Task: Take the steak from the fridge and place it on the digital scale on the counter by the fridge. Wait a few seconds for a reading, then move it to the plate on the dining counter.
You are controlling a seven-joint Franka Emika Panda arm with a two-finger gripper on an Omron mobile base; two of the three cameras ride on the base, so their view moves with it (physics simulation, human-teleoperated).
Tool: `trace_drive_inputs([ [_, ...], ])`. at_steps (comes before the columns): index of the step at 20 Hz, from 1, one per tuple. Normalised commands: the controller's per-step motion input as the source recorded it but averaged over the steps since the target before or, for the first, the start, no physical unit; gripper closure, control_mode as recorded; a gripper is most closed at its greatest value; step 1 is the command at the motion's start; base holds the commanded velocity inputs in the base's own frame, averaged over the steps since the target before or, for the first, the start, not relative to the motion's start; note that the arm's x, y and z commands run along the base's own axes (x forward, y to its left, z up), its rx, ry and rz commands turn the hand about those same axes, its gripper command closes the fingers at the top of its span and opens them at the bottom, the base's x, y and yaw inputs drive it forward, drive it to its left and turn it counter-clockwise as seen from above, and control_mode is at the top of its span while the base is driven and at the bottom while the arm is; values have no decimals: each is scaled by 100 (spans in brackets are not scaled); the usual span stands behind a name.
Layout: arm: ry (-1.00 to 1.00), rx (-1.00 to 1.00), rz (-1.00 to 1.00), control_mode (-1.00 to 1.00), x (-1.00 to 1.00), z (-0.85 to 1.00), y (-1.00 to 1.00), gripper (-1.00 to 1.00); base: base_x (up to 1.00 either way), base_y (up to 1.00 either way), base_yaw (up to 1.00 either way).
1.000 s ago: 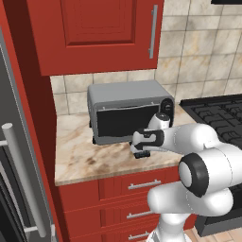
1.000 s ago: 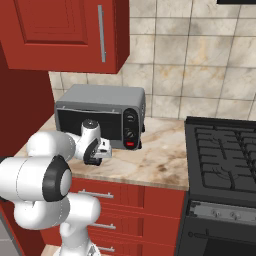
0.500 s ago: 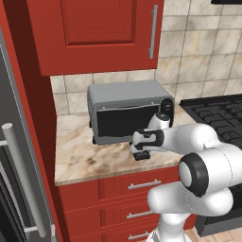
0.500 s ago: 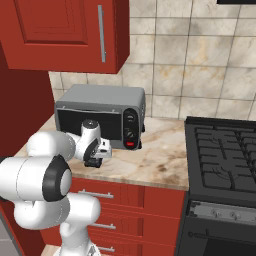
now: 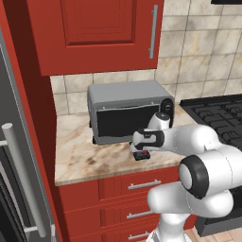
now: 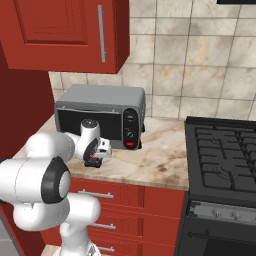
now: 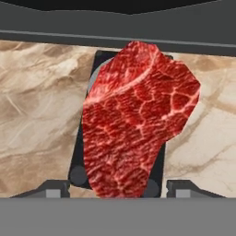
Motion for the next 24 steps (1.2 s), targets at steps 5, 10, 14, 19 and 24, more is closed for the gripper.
trace_drive_inputs([
  [5, 0, -2, -5, -100, -2, 9, 0, -100, 0, 0, 0],
  [10, -1, 0, -2, -100, -28, 38, -1, -100, 0, 0, 0],
  [14, -8, 2, 0, -100, -86, 61, -7, -100, 0, 0, 0],
  [19, -7, 2, 0, -100, -94, 62, -2, -100, 0, 0, 0],
  [24, -1, 0, 0, -100, -79, 54, 0, -100, 0, 0, 0],
])
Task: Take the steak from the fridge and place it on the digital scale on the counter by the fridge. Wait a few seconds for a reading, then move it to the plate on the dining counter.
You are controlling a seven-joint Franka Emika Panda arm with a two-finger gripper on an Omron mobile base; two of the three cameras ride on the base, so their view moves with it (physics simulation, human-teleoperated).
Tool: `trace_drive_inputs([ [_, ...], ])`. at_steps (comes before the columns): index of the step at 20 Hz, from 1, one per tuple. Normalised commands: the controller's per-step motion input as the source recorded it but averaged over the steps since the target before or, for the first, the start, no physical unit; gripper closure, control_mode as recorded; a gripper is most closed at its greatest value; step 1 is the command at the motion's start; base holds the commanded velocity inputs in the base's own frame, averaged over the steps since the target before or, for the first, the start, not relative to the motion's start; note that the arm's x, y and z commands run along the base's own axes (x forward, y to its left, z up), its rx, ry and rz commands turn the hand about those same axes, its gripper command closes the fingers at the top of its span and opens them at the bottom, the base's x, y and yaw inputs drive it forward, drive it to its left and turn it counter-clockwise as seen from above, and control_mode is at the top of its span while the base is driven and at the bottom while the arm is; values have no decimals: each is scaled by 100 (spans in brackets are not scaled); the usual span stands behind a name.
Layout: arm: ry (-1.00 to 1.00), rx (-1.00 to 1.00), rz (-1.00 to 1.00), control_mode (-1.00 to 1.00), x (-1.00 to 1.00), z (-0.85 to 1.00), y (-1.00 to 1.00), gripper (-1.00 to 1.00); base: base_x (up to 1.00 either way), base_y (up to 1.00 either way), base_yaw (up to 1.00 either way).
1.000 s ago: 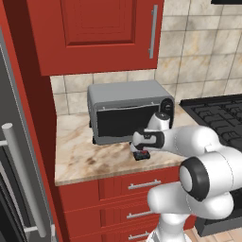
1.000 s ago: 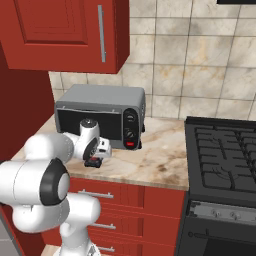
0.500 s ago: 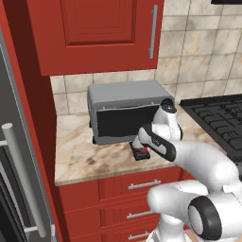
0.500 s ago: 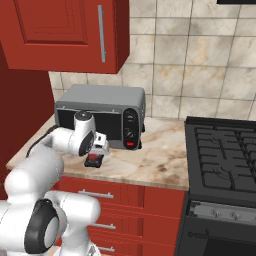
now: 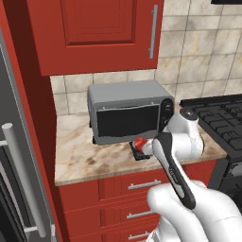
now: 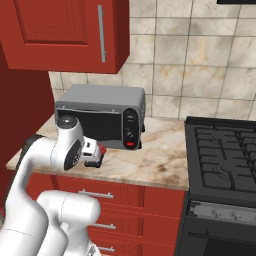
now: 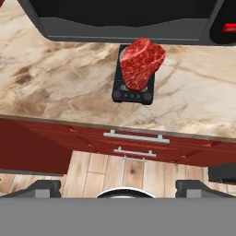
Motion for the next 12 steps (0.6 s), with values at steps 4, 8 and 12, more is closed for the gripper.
trace_drive_inputs([
  [4, 0, 0, 0, -100, -70, 57, 0, -100, 0, 0, 0],
  [8, 0, -4, -1, -100, -42, 69, 1, -100, 0, 0, 0],
  [12, 0, -5, -2, -100, -17, 79, 0, -100, 0, 0, 0],
])
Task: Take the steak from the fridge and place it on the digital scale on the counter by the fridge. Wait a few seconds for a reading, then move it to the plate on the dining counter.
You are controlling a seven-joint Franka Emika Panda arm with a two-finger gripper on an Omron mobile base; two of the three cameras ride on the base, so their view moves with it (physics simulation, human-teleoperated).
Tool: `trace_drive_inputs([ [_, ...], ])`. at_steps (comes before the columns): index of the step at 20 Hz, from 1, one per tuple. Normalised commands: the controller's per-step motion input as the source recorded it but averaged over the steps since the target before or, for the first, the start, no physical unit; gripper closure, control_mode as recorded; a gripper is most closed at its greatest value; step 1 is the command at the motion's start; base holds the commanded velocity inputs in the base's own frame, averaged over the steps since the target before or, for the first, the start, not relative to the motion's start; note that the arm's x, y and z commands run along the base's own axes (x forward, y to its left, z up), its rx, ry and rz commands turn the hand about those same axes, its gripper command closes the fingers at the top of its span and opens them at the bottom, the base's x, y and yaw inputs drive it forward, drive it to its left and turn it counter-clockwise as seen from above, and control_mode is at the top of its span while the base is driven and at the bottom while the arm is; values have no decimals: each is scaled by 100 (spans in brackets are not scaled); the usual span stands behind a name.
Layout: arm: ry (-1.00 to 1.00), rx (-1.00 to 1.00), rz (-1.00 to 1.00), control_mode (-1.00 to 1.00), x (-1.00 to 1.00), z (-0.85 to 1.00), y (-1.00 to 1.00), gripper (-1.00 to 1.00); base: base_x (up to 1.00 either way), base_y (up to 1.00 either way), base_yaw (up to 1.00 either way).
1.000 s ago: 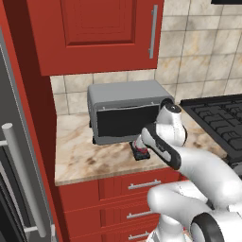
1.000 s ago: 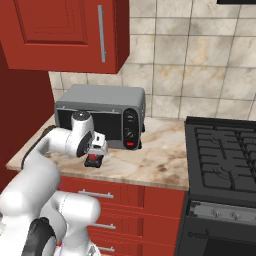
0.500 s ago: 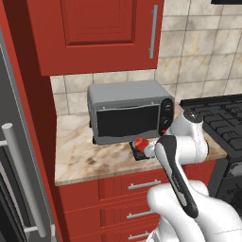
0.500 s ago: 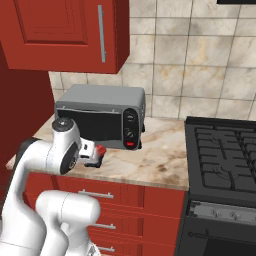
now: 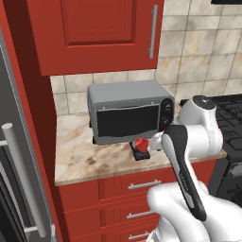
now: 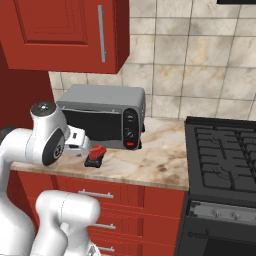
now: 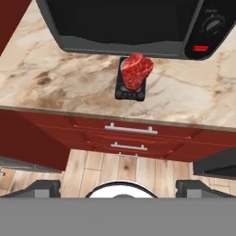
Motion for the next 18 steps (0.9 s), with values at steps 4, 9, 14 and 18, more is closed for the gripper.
trace_drive_inputs([
  [4, 0, -3, -1, -100, -24, 62, 0, -100, 0, 0, 0],
  [9, -4, 1, 0, -100, -22, 31, 0, -100, 0, 0, 0],
  [14, 0, 0, 0, -100, 0, 0, 0, -100, 0, 0, 0],
  [18, 0, 0, 0, -100, 0, 0, 0, -100, 0, 0, 0],
])
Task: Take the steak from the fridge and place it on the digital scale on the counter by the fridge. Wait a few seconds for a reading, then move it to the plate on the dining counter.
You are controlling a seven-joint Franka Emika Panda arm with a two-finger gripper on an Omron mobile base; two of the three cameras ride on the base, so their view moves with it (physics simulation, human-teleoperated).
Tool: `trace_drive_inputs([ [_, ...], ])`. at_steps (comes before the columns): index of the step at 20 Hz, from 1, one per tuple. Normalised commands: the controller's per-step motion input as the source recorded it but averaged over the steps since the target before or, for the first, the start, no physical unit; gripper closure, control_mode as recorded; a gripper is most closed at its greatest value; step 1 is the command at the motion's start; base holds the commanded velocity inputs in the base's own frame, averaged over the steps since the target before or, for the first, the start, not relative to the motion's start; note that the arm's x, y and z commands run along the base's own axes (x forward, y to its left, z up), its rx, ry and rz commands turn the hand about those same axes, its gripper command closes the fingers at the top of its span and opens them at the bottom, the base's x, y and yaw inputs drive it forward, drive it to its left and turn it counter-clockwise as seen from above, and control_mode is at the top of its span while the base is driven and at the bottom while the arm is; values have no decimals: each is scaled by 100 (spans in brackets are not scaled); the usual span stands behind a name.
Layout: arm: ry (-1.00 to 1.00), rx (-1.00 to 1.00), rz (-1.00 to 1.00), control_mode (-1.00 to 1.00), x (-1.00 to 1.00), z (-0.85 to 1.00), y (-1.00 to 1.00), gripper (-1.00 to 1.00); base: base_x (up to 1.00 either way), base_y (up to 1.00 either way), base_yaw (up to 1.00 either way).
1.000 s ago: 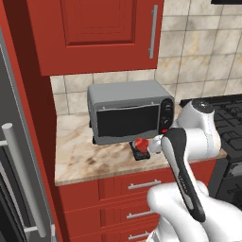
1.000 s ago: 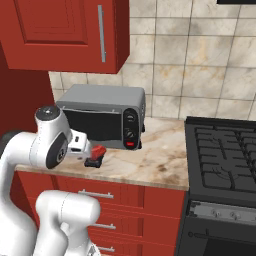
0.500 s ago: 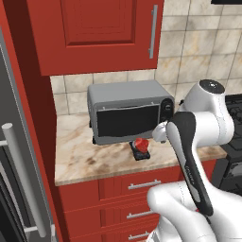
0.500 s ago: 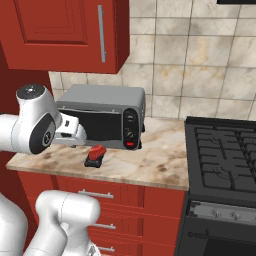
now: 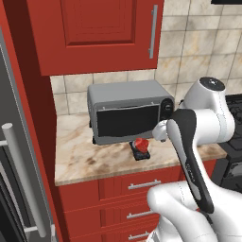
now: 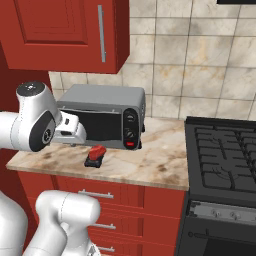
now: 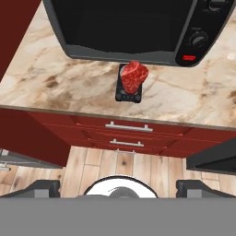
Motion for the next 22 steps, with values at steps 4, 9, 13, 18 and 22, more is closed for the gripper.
trace_drive_inputs([
  [4, 0, 0, 0, -100, 0, 0, 0, -100, 0, 0, 0],
  [9, 0, 0, 0, -100, 0, 0, 0, -100, 0, 0, 0],
  [13, 0, 0, 0, -100, 0, 0, 0, -100, 0, 0, 0],
  [18, 0, 0, 0, -100, 0, 0, 0, -100, 0, 0, 0],
  [22, 0, 0, 0, -100, 0, 0, 0, -100, 0, 0, 0],
])
